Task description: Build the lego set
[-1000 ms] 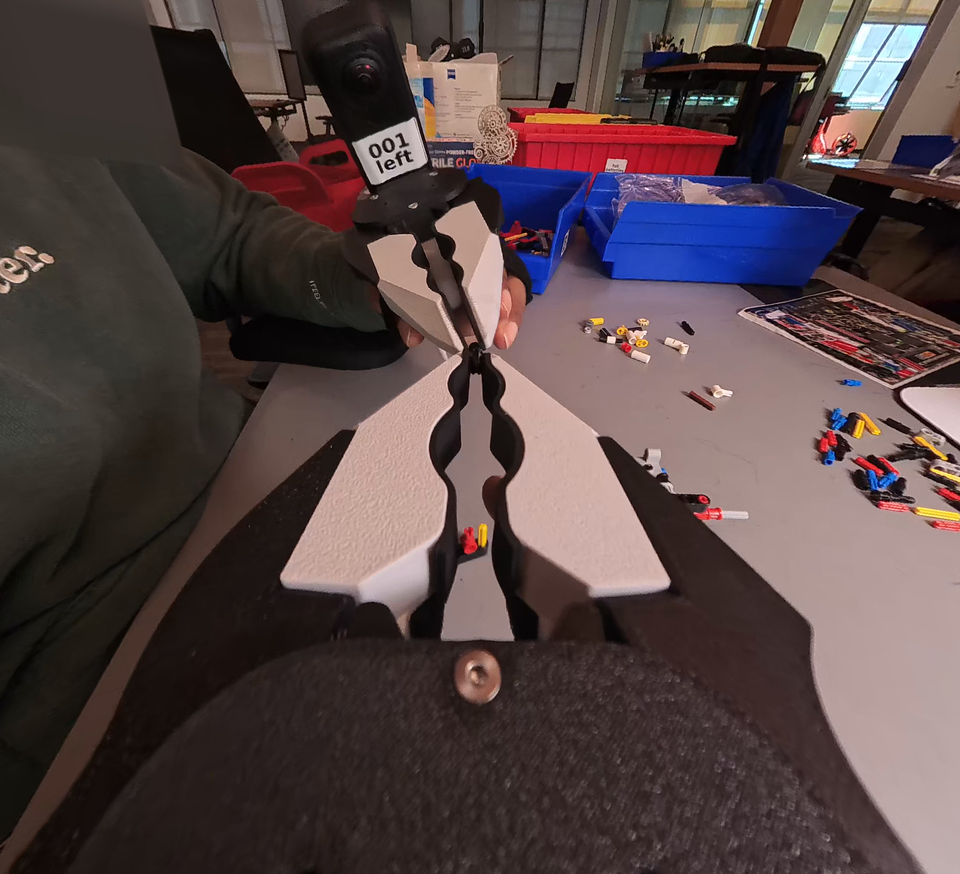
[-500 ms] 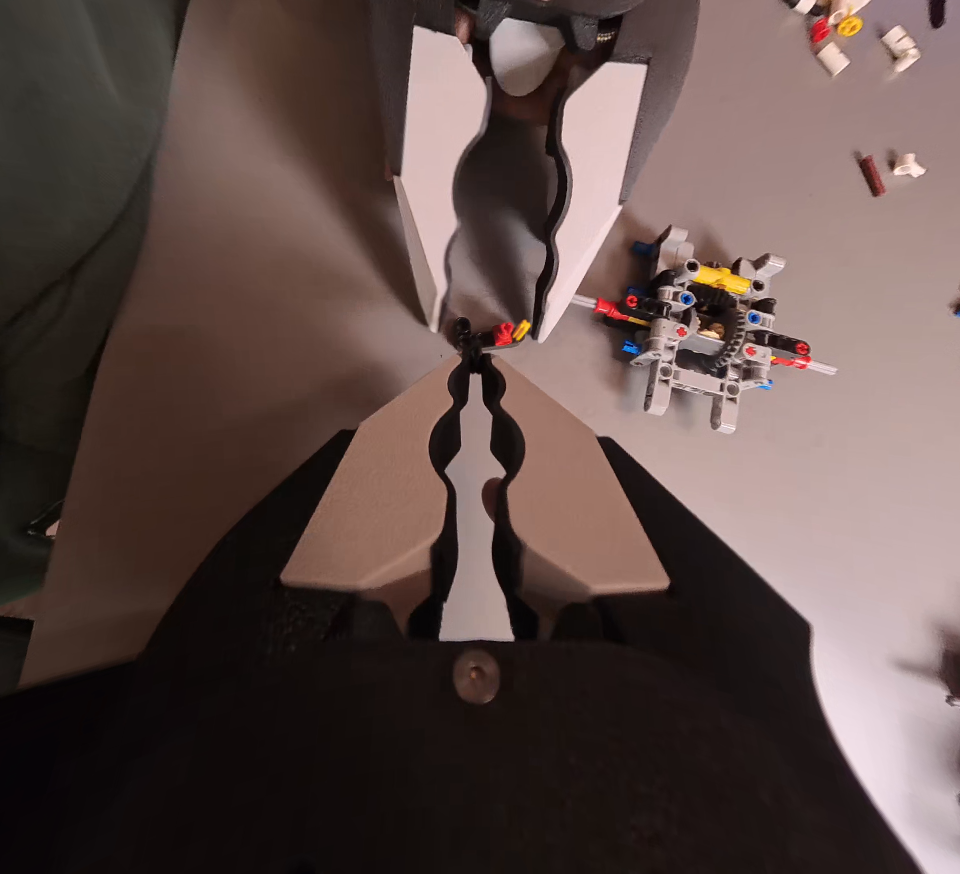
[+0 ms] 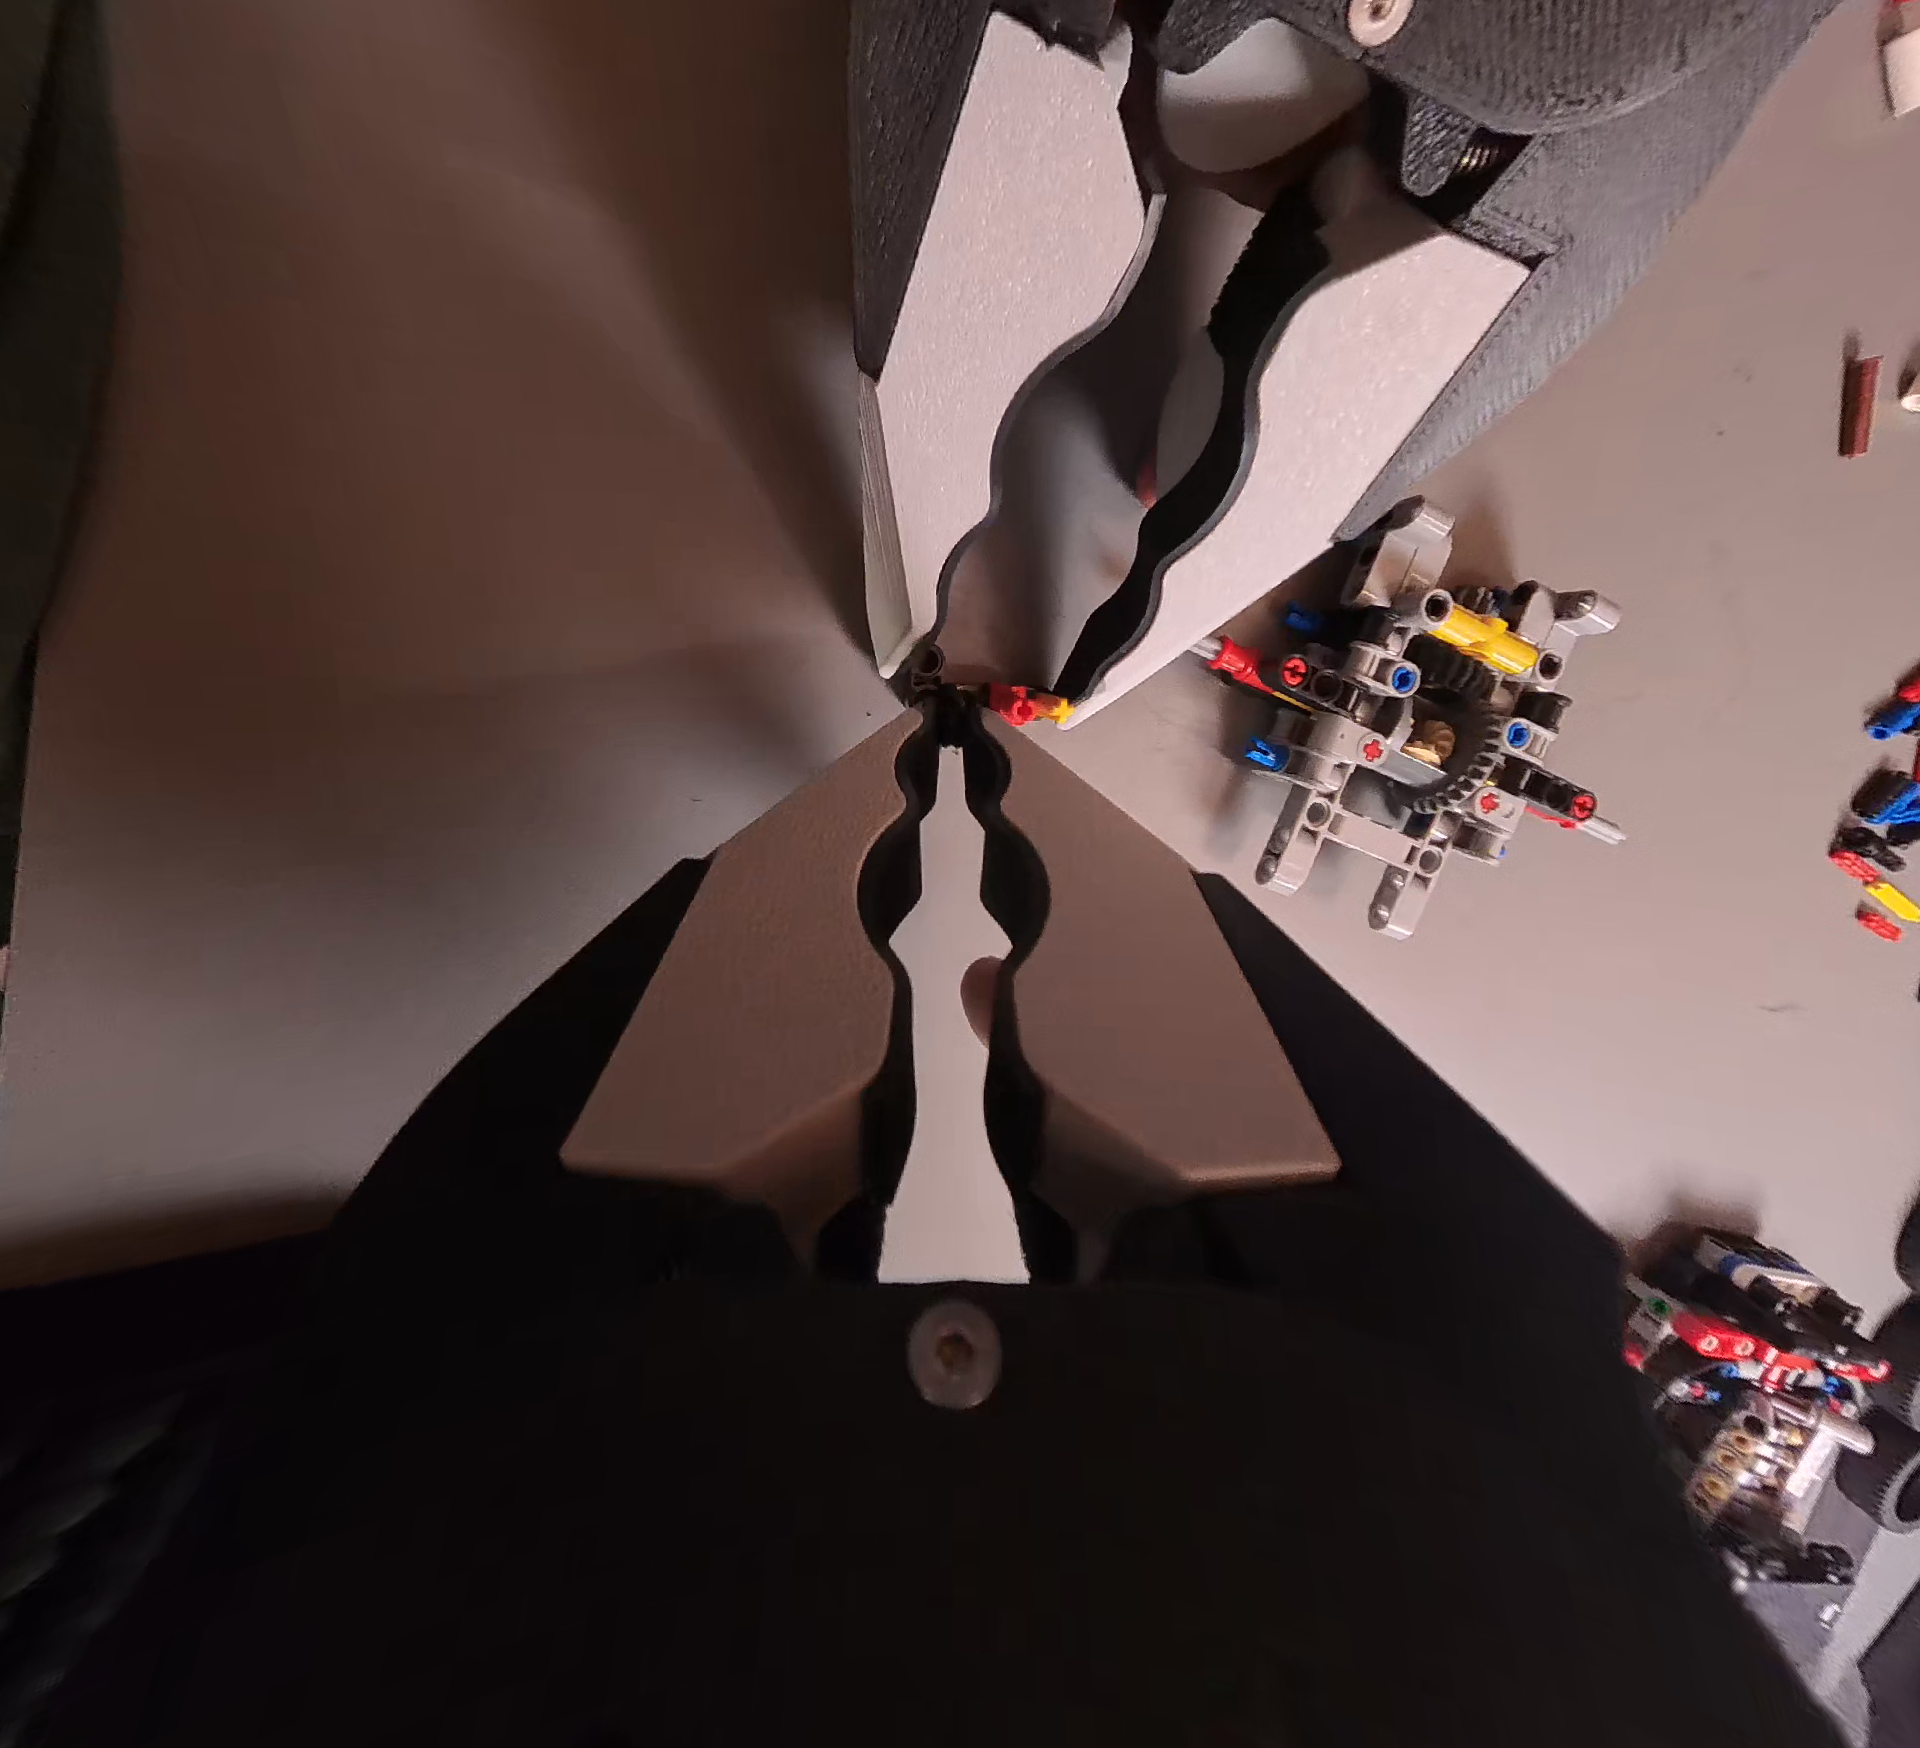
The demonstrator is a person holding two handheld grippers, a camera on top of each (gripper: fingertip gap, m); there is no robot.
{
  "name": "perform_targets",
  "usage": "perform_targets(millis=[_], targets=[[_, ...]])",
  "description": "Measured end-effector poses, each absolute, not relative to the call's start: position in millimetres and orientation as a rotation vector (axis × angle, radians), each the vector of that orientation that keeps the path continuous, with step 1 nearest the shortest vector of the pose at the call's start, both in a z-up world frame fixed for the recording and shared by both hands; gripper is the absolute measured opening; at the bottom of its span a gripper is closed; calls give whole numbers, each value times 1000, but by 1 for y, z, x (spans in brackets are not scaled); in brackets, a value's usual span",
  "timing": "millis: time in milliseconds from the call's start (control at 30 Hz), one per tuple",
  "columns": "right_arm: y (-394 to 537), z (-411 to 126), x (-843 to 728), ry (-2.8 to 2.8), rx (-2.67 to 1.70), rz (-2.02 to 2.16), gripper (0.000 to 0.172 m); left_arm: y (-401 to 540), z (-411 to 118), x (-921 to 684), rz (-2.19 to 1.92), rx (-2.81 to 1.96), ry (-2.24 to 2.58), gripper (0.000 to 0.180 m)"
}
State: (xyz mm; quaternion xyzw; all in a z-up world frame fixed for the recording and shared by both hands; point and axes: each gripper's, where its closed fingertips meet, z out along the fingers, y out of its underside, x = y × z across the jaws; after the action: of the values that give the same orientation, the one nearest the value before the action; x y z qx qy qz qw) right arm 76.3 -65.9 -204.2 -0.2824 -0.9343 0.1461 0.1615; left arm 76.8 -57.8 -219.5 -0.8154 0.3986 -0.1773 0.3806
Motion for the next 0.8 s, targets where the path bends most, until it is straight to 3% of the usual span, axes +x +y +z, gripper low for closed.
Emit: perform_targets(millis=[33, 500, 800], targets=[[-65, -205, 76, -2672, -799, 387, 2, -58, -220, 77, -453, -2079, 1021, 32], [-63, -207, 74, -2807, -754, 137, 3, -58, -220, 75, -501, -2055, 1073, 32], [-59, -206, 72, -2738, -978, 185, 2, -55, -220, 71, -458, -2120, 924, 32]])
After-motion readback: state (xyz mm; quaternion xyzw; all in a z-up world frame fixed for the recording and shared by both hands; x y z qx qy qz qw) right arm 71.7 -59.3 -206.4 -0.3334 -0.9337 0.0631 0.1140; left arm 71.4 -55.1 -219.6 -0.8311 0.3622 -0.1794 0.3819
